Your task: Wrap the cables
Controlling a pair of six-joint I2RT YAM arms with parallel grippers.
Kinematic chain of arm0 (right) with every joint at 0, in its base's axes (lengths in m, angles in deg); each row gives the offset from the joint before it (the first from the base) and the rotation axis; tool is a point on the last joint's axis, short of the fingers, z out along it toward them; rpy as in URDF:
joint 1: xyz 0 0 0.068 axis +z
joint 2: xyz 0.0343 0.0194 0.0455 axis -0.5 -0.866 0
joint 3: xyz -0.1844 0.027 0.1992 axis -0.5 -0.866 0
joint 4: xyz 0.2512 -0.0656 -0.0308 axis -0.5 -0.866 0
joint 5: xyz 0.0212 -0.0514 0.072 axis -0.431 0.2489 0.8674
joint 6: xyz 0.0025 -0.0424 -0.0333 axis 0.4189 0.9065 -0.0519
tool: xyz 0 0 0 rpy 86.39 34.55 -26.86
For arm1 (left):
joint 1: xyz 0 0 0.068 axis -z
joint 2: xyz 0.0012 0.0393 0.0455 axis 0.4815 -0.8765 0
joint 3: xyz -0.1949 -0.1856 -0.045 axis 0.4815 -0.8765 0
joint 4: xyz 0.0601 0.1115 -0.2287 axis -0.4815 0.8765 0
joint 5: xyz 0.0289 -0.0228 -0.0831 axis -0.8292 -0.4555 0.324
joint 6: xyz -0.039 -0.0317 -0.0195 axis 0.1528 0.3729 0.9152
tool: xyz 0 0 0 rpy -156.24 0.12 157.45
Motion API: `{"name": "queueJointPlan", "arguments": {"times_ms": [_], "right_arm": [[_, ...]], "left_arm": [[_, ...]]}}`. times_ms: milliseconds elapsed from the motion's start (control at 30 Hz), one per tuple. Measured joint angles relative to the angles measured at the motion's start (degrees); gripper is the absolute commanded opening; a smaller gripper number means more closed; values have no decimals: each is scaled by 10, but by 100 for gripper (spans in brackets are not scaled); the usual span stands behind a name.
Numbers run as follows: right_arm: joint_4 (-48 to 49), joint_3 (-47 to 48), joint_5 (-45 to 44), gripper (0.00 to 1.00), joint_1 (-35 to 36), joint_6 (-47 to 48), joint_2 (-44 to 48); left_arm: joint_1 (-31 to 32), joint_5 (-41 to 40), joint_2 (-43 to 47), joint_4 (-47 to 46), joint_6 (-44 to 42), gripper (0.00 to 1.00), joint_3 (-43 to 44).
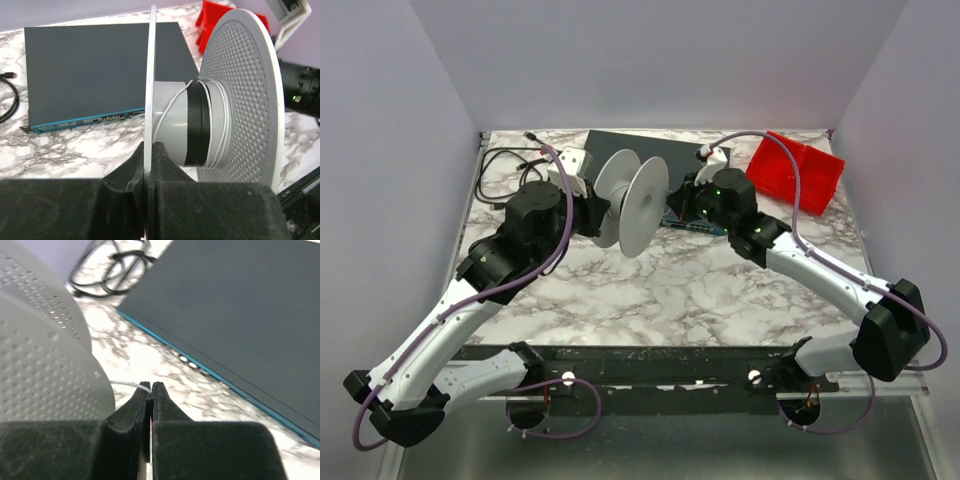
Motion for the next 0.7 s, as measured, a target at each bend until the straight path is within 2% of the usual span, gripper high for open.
{"name": "queueJointPlan", "arguments": {"times_ms": [67,200,333,700], "right_arm": [[42,-25,42,9,-11,-23,15],[134,-71,107,33,-29,-74,30],[195,-113,137,48,-35,-124,14],[315,-123,148,51,-36,-223,-50]], "left_arm": [[0,-1,0,4,12,0,12],[0,-2,-4,17,27,0,39],[-1,-3,-7,11,35,0,71],[7,-13,-25,6,40,0,122]]}}
